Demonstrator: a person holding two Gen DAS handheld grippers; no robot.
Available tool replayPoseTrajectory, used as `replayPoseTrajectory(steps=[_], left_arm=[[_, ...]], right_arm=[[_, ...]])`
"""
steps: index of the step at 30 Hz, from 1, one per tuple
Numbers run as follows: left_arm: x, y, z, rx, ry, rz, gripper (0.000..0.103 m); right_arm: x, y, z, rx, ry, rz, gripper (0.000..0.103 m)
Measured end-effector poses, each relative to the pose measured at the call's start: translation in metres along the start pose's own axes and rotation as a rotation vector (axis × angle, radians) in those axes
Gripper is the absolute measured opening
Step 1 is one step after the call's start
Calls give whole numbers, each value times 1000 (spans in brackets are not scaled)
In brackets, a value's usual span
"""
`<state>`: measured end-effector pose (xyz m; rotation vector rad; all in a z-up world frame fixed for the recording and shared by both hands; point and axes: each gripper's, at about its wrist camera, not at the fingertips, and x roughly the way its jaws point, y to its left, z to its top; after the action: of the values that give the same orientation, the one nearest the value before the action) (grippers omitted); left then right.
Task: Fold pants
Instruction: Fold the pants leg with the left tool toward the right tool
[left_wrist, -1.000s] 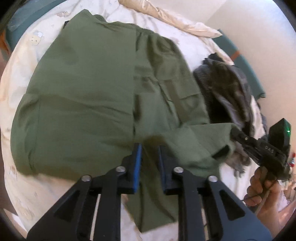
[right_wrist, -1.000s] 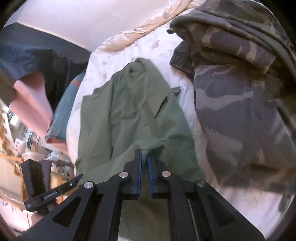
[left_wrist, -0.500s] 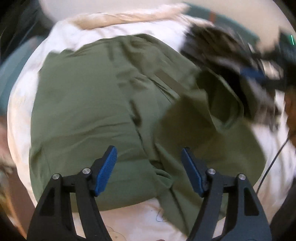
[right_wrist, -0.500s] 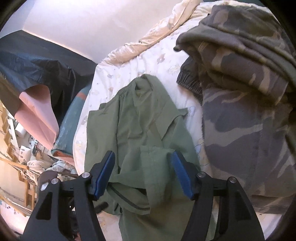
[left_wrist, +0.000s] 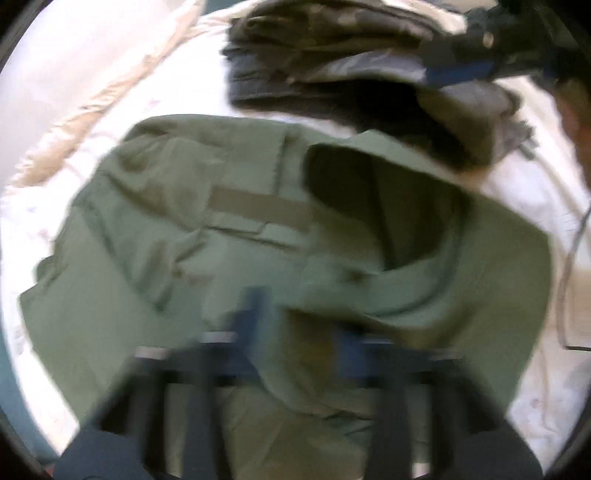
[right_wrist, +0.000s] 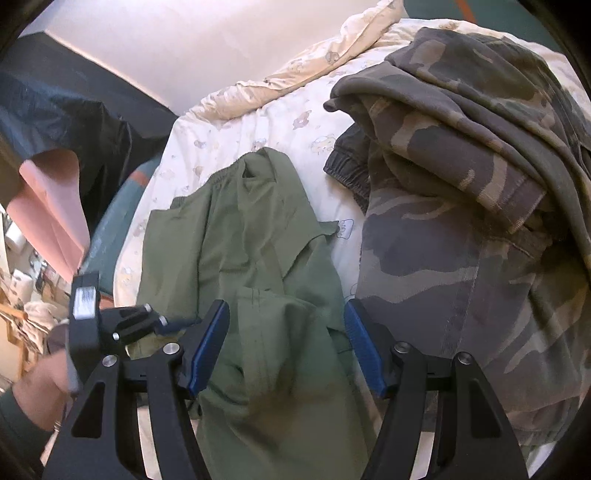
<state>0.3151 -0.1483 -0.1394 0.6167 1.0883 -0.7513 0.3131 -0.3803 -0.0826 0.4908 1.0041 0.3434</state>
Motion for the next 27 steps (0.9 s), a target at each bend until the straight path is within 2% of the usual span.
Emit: replayPoseTrajectory(steps=[3,7,9,10,12,13,15,20,24,27], left_arm=[[-20,4,-4,-25,-87,-82,0],[-35,35,-21,-234,-164,-65,0],[-32,56,-36,-377,-160,-47,0],[-25,70,-49,-493,-131,-56,0],[-14,82,-67,-631,-81,-34,0],[-6,89,-79,-731,-44,-24,0],[2,97,-98,-886,-34,-76,0],[0,92,-99,-871,-72,-66,1],[4,92,-97,-854,-70,-59,1],[1,93,-98,-845,-69,-59,1]], right_arm=[[3,0,-1,-19,3,-20,67],[7,-5,-1,1,-6,-39,67],[9,-6,-2,8,-7,-46,67],[10,-6,-2,4,-7,-53,67],[13,-3,-4,-18,0,-76,67],[16,0,-5,-32,8,-93,67],[26,4,-5,-60,39,-121,67],[67,25,18,-217,153,-135,67],[118,43,25,-415,287,-201,67],[146,48,24,-461,346,-169,67]])
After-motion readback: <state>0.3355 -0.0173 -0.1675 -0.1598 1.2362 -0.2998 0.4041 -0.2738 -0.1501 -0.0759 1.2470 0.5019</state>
